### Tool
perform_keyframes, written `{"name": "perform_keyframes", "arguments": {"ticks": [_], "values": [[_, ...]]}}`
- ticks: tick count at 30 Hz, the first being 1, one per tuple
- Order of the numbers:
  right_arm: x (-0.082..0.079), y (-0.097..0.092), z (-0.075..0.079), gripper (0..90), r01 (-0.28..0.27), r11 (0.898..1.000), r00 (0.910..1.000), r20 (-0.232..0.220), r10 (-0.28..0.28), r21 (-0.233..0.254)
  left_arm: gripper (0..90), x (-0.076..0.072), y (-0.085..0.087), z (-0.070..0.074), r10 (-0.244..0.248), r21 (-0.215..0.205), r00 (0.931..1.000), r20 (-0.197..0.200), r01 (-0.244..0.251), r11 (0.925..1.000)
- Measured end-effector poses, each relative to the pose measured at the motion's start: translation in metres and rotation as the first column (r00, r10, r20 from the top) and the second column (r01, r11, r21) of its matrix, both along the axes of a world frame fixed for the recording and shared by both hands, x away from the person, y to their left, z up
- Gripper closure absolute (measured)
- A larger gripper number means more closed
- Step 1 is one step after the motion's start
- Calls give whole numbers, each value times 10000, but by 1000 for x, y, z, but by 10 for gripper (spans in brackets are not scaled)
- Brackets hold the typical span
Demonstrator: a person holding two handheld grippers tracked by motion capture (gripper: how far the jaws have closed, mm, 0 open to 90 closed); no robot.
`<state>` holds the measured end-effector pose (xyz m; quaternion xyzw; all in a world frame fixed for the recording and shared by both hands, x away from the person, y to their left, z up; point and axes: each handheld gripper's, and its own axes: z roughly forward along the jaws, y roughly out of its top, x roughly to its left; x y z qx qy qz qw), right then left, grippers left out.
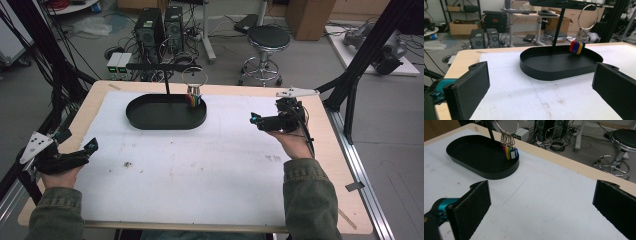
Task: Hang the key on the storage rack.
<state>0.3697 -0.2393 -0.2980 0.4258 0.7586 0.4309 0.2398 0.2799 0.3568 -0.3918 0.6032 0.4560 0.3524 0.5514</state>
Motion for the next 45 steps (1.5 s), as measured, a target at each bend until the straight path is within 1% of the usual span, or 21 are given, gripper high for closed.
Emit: {"name": "perform_keyframes", "arguments": {"ticks": [2, 4, 8, 11, 12, 16, 19, 21, 22, 25, 29, 32, 36, 38, 39, 40, 44, 45], "values": [[-4, -3, -5, 6, 28, 10000, 10000, 66, -28, 47, 17, -1, -1, 0, 70, 45, 10000, 14, -70, 10000], [-9, -6, -11, 6, 149, 9996, 9999, 33, -149, 239, 17, -2, -1, 1, 65, 82, 10000, 48, -65, 9999], [-19, -12, -20, 6, 190, 9987, 9995, 226, -201, 473, 17, -3, -2, 1, 94, 136, 9999, 107, -96, 9999], [-27, -17, -26, 6, 277, 9976, 9992, 270, -294, 631, 17, -3, -2, 1, 97, 169, 9999, 45, -97, 9998], [-29, -19, -29, 6, 366, 9974, 9988, 314, -385, 615, 17, -3, -2, 1, 122, 162, 9999, 37, -123, 9998], [-39, -24, -38, 6, 575, 9952, 9967, 523, -617, 791, 17, -4, -2, 1, 149, 176, 9998, 114, -151, 9997], [-46, -27, -44, 6, 667, 9931, 9957, 579, -725, 965, 17, -5, -2, 1, 204, 225, 9996, 211, -209, 9995], [-50, -29, -48, 6, 774, 9934, 9948, 602, -827, 851, 17, -6, -3, 1, 233, 223, 9991, 365, -242, 9995], [-52, -29, -49, 6, 786, 9934, 9939, 702, -845, 833, 17, -6, -3, 1, 243, 210, 9989, 397, -251, 9995], [-58, -32, -55, 6, 889, 9912, 9917, 838, -973, 984, 17, -6, -3, 1, 264, 178, 9985, 487, -273, 9995], [-65, -38, -63, 6, 1106, 9885, 9876, 1004, -1209, 1027, 17, -7, -2, 0, 309, 157, 9982, 521, -317, 9994], [-70, -43, -68, 6, 1391, 9839, 9806, 1226, -1527, 1126, 17, -8, -1, 0, 328, 99, 9980, 540, -334, 9994], [-78, -51, -76, 6, 1938, 9709, 9648, 1521, -2146, 1406, 17, -8, -1, -1, 288, 83, 9985, 469, -292, 9995], [-82, -55, -79, 6, 2161, 9638, 9576, 1586, -2405, 1564, 17, -7, -1, -1, 239, 79, 9988, 422, -242, 9997], [-82, -55, -79, 6, 2161, 9638, 9576, 1586, -2405, 1564, 17, -8, -2, -1, 215, 119, 9991, 366, -220, 9997], [-84, -59, -82, 6, 2261, 9589, 9541, 1594, -2535, 1716, 17, -8, -2, -2, 199, 157, 9992, 346, -204, 9997], [-90, -62, -85, 6, 2503, 9507, 9432, 1756, -2822, 1831, 17, -9, -3, -2, 230, 158, 9989, 401, -237, 9996], [-92, -63, -86, 6, 2550, 9501, 9397, 1857, -2873, 1797, 17, -10, -3, -2, 255, 165, 9989, 391, -262, 9995]]}}
